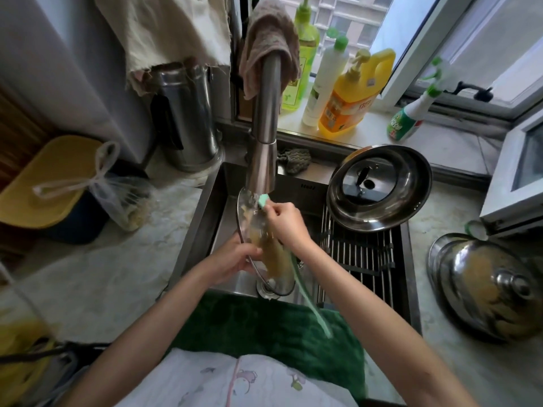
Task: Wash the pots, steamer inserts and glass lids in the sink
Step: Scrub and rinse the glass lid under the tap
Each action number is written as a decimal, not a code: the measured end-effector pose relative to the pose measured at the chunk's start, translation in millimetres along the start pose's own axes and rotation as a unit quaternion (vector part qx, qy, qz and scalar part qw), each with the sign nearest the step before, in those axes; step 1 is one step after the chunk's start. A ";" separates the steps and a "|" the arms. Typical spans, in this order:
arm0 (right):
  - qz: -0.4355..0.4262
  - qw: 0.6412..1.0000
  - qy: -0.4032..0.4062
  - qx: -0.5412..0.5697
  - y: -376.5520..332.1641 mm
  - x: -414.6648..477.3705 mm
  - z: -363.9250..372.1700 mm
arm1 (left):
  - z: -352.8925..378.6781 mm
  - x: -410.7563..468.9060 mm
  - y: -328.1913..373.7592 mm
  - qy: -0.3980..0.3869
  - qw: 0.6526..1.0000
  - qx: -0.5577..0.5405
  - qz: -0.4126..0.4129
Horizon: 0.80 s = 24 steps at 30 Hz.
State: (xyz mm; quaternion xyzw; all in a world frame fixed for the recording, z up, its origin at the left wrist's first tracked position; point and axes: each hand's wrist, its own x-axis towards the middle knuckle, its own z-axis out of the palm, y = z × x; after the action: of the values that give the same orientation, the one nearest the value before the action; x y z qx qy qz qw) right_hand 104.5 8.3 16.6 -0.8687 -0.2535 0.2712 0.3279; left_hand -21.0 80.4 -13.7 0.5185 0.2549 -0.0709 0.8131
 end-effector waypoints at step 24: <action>-0.027 0.998 0.027 -0.059 12.5 -12.2 12.1 | 0.7 -10.5 15.0 0.017 0.998 -0.046 0.026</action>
State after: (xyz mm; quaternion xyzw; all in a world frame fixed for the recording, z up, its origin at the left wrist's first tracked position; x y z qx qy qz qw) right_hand 91.2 -2.2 3.8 -0.8862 -0.2837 0.2229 0.2905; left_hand -24.1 85.0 3.8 0.4884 0.2578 -0.0296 0.8332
